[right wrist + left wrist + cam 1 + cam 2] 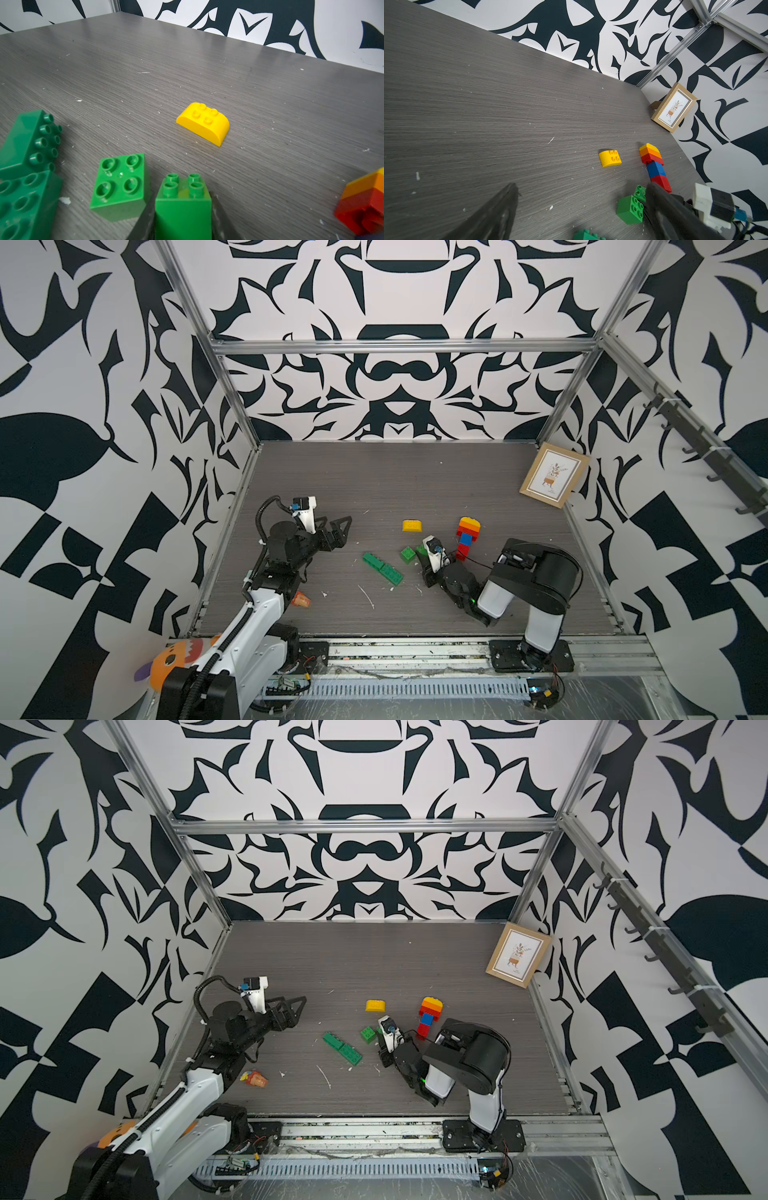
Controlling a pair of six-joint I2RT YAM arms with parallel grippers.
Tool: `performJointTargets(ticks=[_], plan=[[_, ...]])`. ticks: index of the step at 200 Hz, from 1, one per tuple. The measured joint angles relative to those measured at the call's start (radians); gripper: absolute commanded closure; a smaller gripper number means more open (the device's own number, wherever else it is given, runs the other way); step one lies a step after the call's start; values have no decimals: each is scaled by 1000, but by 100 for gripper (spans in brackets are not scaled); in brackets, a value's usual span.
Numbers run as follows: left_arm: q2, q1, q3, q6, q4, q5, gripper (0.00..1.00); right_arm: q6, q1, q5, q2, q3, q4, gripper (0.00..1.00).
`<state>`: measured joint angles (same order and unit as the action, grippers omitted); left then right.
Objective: Assemble an ice cream with lego
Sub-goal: Place the lego brick at the center of the board, then adjust the lego brick at the center of the board.
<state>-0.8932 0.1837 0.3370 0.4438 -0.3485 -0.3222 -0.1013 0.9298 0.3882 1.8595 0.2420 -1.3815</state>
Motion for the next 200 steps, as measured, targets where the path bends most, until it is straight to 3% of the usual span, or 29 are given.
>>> performJointTargets(ticks=[64, 88, 110, 136, 168, 200], plan=[[1, 0, 0, 0, 0, 2, 1, -10, 0, 11, -7, -23, 4, 44], [6, 0, 0, -1, 1, 5, 1, -17, 0, 22, -117, -18, 108, 42], [12, 0, 0, -4, 1, 8, 1, -38, -3, 39, -357, 89, 482, 41], [13, 0, 0, -6, 2, 11, 1, -62, -70, -39, -511, 450, 1062, 41], [13, 0, 0, -7, 2, 11, 1, -69, -217, -192, -428, 927, 1685, 40], [13, 0, 0, -7, 8, 11, 1, -65, -233, -289, -257, 1120, 2072, 40]])
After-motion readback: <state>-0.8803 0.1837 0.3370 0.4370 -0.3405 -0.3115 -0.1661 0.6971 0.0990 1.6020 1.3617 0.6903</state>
